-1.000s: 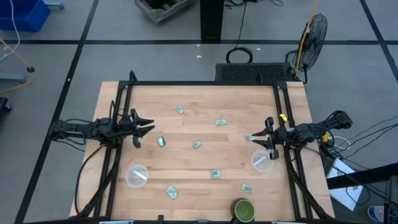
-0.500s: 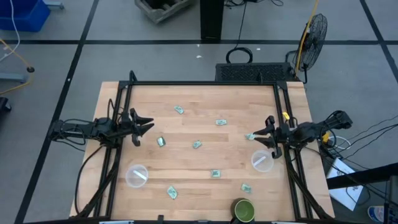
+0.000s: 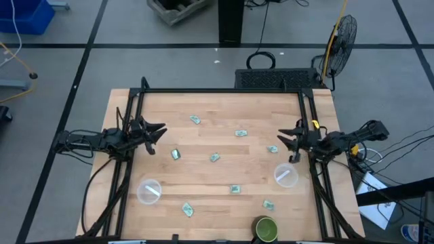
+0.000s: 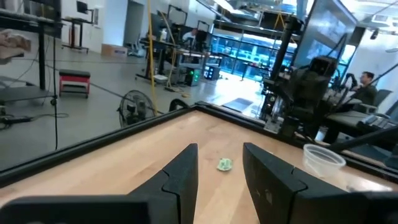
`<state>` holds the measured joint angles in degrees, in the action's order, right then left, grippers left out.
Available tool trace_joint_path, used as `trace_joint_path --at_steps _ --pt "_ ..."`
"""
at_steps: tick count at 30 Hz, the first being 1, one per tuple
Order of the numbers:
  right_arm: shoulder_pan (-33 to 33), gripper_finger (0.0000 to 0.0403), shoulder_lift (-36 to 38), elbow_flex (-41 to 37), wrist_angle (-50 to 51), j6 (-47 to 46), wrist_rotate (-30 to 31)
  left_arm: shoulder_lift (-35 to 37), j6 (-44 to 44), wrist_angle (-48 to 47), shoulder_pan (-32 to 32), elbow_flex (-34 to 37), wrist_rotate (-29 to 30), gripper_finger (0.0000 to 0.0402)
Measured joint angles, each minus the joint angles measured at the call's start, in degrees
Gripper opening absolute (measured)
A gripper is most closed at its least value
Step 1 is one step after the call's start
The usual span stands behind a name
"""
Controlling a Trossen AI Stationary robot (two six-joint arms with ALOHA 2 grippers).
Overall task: Pick and place Stevia / Truvia into bins
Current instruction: Put the Stevia packet into the right transparent plastic container
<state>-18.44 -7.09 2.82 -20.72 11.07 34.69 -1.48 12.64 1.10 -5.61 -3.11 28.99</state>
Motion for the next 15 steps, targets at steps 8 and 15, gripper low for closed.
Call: trace_joint_path --at_steps 8,15 --pt "5.2 0.0105 -18.7 10.3 7.5 -6.5 -0.3 0.0 -2.1 8.4 0.0 -0.5 0.8 0.0131" --pt "8.7 0.0105 -35.9 19.1 26.4 -22.0 -5.5 -6.4 -6.6 6.8 0.0 -6.5 -3.3 0.0131"
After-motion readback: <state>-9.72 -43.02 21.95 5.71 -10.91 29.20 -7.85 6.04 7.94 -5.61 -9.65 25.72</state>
